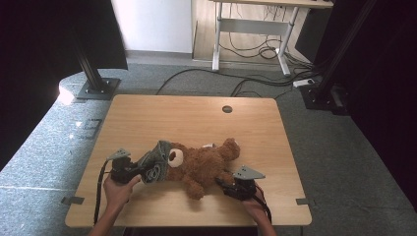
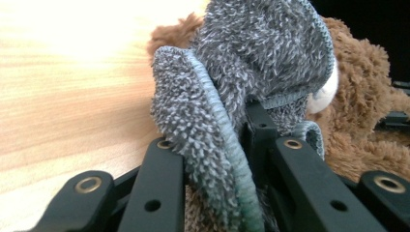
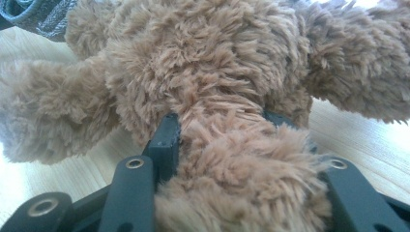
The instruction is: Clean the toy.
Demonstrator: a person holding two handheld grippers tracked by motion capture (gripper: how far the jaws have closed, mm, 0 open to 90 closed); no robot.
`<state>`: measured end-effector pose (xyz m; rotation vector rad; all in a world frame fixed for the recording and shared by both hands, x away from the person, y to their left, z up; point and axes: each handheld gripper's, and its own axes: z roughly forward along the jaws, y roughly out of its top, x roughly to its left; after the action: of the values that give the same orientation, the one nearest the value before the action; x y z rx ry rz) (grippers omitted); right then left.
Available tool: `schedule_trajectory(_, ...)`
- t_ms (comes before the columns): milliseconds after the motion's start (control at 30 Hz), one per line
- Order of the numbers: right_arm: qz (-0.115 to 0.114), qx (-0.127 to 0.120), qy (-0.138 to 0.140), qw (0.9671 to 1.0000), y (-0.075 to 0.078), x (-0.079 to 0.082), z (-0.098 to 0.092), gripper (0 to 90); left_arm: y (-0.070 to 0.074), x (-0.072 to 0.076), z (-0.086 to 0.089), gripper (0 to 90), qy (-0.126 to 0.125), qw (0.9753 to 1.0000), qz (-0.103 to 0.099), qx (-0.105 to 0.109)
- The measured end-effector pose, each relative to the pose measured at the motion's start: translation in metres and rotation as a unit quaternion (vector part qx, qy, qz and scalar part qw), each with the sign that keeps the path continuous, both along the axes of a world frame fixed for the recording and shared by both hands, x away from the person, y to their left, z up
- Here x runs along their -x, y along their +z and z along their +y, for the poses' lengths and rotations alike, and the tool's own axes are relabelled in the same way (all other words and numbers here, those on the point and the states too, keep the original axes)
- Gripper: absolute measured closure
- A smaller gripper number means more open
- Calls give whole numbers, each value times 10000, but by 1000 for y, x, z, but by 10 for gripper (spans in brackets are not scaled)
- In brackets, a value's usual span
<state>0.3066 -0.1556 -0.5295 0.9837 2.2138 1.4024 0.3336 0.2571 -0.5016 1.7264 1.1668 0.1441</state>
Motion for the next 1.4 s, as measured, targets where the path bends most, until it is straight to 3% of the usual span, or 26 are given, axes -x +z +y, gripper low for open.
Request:
schedule_trajectory(267, -8, 18, -68, 10000, 0, 0, -1, 526, 6, 4, 9, 726, 31, 10000, 5, 58)
schedule_trajectory(467, 25, -3, -117, 9999, -1, -1, -4, 524, 12, 11, 27, 722, 181, 9998, -5, 118)
schedule_trajectory(800, 28, -37, -163, 9999, -1, -1, -4, 522, 9, 22, 59, 716, 578, 9983, 89, -64)
schedule_trajectory(933, 39, -40, -168, 9998, -1, -1, -4, 520, 7, 27, 70, 712, 667, 9976, 172, 9)
schedule_trajectory(1100, 55, -57, -176, 9998, -2, -1, -3, 519, 1, 29, 78, 706, 809, 9960, 364, -109)
schedule_trajectory(1167, 55, -57, -175, 9998, -2, -1, -3, 518, -1, 28, 79, 683, 844, 9953, 438, -183)
schedule_trajectory(1233, 59, -60, -173, 9998, -2, -1, -3, 518, -1, 28, 78, 574, 891, 9947, 457, -250)
schedule_trajectory(1267, 60, -60, -172, 9998, -2, -1, -3, 517, 0, 27, 76, 574, 911, 9943, 454, -326)
schedule_trajectory(1400, 60, -61, -166, 9998, -2, -1, -3, 516, 5, 29, 70, 435, 869, 9942, 324, -541)
